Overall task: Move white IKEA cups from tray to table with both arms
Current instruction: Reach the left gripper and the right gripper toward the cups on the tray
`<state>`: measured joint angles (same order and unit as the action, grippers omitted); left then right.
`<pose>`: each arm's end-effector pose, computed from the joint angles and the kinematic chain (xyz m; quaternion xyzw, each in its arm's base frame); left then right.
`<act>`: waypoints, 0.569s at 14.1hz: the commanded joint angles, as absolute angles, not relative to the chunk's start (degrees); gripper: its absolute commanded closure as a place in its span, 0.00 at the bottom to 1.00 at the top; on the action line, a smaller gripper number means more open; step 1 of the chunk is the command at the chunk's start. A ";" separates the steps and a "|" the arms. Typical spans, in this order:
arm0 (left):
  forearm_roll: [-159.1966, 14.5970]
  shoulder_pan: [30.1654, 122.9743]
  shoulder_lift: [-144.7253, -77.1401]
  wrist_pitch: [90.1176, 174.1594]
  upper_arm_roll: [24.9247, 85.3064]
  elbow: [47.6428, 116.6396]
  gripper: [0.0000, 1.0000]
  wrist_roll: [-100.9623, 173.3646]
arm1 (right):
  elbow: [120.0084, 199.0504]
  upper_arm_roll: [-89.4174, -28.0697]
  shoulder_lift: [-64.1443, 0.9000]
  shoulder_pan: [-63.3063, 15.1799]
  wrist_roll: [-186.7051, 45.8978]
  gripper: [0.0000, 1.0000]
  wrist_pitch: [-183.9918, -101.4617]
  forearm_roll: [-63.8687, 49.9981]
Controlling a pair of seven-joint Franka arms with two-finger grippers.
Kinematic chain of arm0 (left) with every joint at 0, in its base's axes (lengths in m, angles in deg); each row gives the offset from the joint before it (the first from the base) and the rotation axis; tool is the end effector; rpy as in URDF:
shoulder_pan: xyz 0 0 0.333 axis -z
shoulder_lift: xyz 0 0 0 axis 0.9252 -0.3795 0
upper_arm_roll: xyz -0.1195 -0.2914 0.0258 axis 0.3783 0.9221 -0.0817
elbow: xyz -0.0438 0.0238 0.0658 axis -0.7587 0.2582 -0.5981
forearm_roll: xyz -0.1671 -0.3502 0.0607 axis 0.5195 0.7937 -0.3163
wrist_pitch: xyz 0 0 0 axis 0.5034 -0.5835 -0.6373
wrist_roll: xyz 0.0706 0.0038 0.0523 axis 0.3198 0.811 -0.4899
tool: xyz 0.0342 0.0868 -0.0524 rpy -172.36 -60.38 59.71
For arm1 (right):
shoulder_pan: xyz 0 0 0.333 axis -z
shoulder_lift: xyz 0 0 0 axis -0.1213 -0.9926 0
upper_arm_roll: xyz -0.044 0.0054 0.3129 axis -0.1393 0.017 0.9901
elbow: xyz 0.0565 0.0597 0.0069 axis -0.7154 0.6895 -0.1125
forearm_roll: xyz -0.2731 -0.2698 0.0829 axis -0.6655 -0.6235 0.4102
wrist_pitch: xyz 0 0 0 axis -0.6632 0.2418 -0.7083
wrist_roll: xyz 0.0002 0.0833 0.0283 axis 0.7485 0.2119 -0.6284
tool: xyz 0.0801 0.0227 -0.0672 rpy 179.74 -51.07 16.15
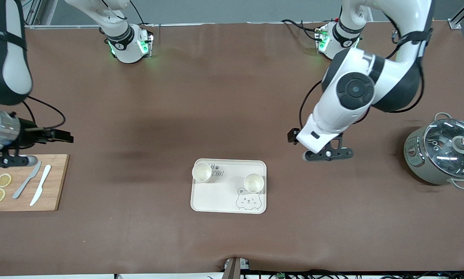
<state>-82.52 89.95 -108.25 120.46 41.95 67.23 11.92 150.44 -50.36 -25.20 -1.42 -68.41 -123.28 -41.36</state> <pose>0.6031 -0.2999 0.4449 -0.9993 -0.0299 0.0205 0.0034 0.6290 -0.0277 0.4573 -0.9951 0.0010 0.0931 0.0338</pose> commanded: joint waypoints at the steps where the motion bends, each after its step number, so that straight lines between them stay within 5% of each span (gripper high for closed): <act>1: -83.31 90.37 -111.14 124.73 41.89 66.45 0.00 9.96 | 149.19 -50.31 -26.79 -4.14 -60.57 0.00 -124.31 -40.70; 8: -82.88 94.50 -118.96 136.86 41.89 66.36 0.00 1.88 | 149.98 -50.31 -32.67 -6.08 -54.40 0.00 -131.96 -34.83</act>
<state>-82.52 93.81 -116.71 133.52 41.98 67.25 3.85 150.62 -50.32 -30.89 -5.46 -57.47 -131.32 -37.38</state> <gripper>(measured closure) 0.000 0.000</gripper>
